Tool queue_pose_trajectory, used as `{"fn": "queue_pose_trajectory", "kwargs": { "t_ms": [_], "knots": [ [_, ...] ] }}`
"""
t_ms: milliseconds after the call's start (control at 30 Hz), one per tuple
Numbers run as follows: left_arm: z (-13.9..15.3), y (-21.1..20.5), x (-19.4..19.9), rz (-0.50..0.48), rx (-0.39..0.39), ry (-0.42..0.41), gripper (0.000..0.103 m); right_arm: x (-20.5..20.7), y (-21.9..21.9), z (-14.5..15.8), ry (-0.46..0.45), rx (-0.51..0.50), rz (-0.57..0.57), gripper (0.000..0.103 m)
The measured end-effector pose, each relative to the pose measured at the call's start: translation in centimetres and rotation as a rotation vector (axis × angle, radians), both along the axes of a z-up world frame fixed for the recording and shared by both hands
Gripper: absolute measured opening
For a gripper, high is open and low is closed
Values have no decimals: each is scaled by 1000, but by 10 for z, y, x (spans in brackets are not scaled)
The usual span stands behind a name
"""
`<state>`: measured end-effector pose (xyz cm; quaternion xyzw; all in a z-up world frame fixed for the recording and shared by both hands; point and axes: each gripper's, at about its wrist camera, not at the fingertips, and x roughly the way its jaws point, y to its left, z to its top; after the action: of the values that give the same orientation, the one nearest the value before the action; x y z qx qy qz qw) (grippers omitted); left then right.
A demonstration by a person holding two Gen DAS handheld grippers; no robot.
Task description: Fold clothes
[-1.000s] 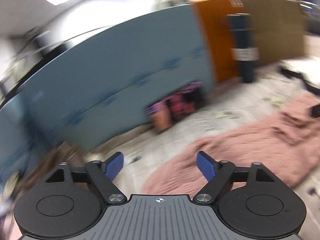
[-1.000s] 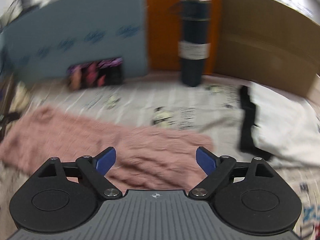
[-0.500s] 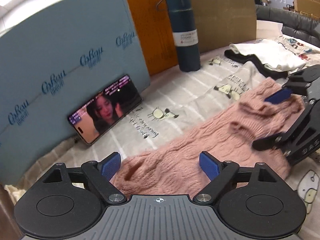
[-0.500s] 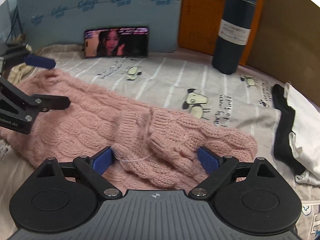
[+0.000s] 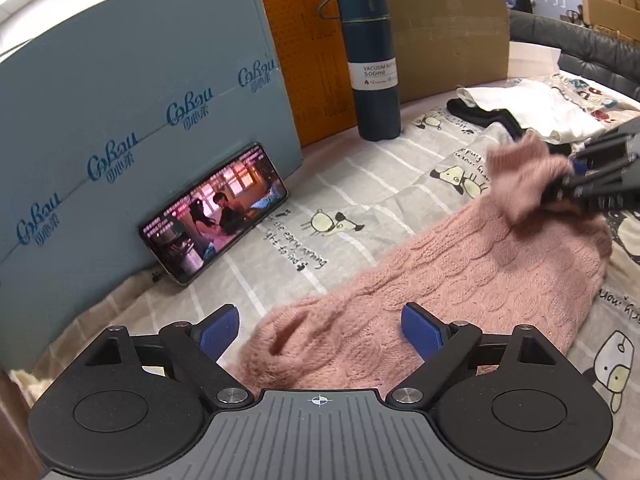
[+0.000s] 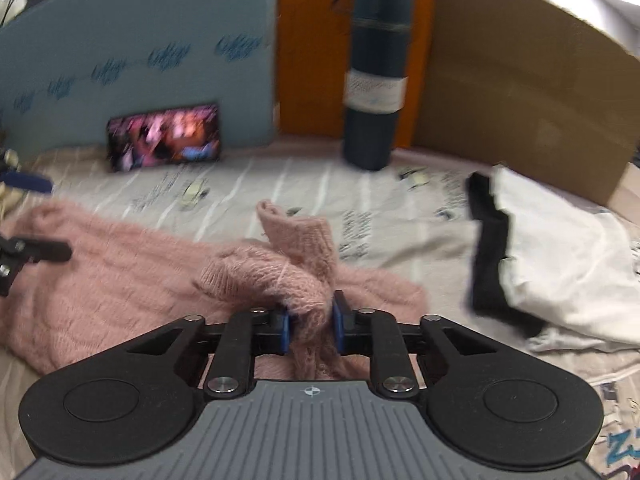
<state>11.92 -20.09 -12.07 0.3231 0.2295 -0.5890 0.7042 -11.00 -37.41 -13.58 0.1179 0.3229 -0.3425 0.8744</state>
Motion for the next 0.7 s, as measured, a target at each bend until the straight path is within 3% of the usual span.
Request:
{"fn": "queue_pose_trajectory", "kwargs": {
  "t_ms": [233,367,433,533,633,700],
  "knots": [
    [-4,-22,20,-86,141,123,91,-55,-27,21,-28,-79,-203,15],
    [-4,-25,29,-73,154,235,90,-84,-48,6,15,-8,-311,16],
    [-4,-26,31,-83,166,272,90,-91,-56,-7,58,28,-359,37],
    [-5,-26,32,-105,186,286,90,-98,-60,-18,107,52,-461,54],
    [-6,-25,38,-106,189,332,89,-106,-57,-11,86,15,-627,65],
    [-9,-26,44,-98,197,375,87,-104,-51,-2,63,-10,-632,65]
  ]
}}
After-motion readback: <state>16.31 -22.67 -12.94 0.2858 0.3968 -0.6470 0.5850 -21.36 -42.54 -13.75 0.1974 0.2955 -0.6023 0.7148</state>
